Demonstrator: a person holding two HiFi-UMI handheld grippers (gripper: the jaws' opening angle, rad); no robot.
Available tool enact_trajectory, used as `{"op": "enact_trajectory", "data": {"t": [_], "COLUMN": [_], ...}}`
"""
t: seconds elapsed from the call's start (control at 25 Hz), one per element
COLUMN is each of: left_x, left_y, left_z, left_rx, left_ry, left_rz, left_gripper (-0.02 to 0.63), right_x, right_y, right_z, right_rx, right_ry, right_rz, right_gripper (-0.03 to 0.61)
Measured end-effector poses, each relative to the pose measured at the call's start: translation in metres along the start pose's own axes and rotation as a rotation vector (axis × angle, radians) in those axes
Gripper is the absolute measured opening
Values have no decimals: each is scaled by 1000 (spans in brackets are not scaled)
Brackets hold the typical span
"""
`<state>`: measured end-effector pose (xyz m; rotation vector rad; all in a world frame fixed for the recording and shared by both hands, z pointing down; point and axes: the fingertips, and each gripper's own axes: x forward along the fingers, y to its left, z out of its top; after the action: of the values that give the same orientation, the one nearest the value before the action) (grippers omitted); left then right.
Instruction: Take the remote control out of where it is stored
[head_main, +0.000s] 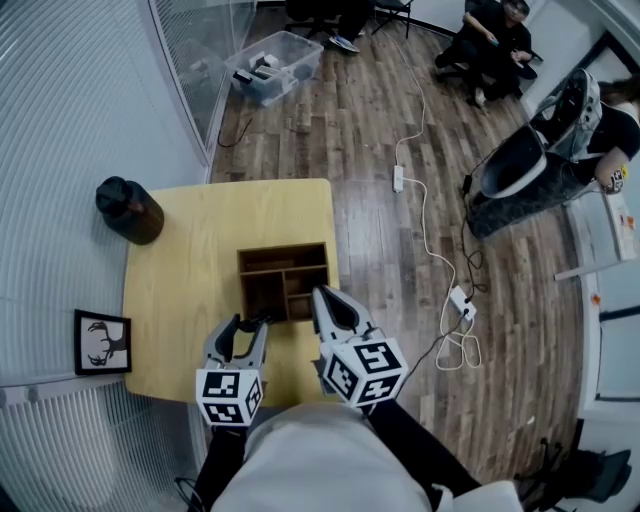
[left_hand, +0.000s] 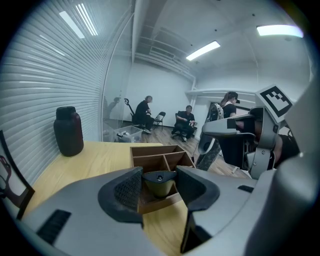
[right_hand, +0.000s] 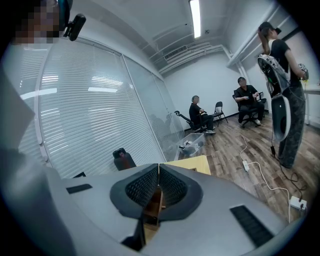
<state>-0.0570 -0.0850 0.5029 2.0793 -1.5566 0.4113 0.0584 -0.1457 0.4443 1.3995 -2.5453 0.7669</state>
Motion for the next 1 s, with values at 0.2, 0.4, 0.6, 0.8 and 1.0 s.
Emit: {"op": "enact_trajectory", "data": {"t": [0.2, 0.4, 0.6, 0.8, 1.0], "left_x": [-1, -2, -5, -6, -6], "left_y": [-1, 0, 1, 3, 3], "left_z": [1, 1, 5, 3, 7], "left_rx": [-1, -2, -4, -9, -24], "left_ry": [-3, -6, -12, -16, -24], "left_rz": [3, 6, 11, 9, 6], "left_gripper": [212, 212, 212, 212, 212], "right_x": [-1, -1, -3, -3, -3], "right_y": [0, -1, -1, 1, 0], "right_z": [0, -1, 0, -1, 0], "right_rx": [-2, 1, 4, -1, -2], "right_ry": [-2, -3, -4, -8, -9], "right_rz": [1, -1, -4, -5, -5], "right_gripper": [6, 6, 6, 6, 6]}}
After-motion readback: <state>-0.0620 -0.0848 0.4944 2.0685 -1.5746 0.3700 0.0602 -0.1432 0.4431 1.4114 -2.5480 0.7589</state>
